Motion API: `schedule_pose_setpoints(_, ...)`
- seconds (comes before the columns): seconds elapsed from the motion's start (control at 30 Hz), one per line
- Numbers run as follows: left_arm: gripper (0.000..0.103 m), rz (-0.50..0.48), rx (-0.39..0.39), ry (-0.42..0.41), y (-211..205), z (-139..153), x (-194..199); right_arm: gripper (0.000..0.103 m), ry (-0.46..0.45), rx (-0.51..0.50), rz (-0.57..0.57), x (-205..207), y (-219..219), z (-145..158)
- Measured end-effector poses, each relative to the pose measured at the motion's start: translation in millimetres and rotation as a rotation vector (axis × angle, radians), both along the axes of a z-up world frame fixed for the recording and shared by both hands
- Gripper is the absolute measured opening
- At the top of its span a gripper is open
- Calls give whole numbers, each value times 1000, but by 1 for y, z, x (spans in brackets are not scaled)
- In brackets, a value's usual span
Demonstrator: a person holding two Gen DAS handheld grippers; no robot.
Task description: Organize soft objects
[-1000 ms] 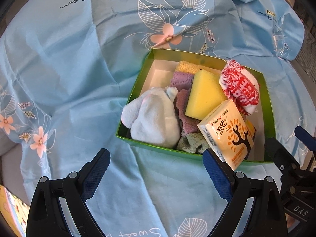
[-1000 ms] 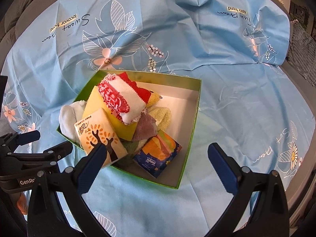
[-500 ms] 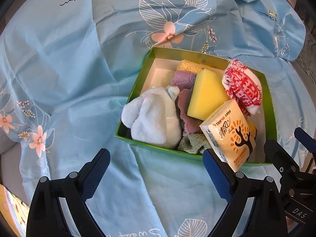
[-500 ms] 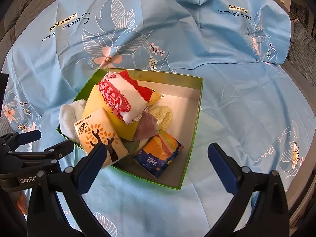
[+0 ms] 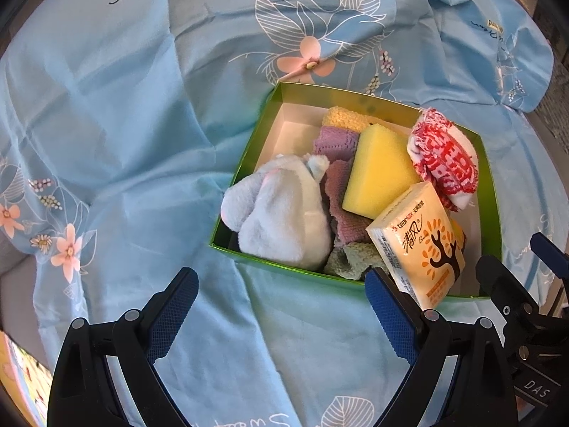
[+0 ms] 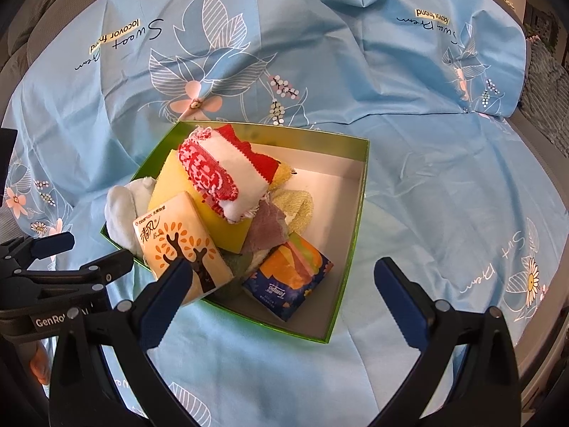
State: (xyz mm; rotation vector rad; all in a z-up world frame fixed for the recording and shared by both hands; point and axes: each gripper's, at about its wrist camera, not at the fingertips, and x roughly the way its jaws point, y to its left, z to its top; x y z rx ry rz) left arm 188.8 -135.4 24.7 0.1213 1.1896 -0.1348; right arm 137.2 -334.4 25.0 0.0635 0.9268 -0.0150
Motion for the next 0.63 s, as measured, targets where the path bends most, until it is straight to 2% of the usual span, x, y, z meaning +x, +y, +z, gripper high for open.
schedule_pose_setpoints(0.63, 95, 13, 6, 2, 2, -3, 2, 102, 12, 3, 1, 1, 3, -4)
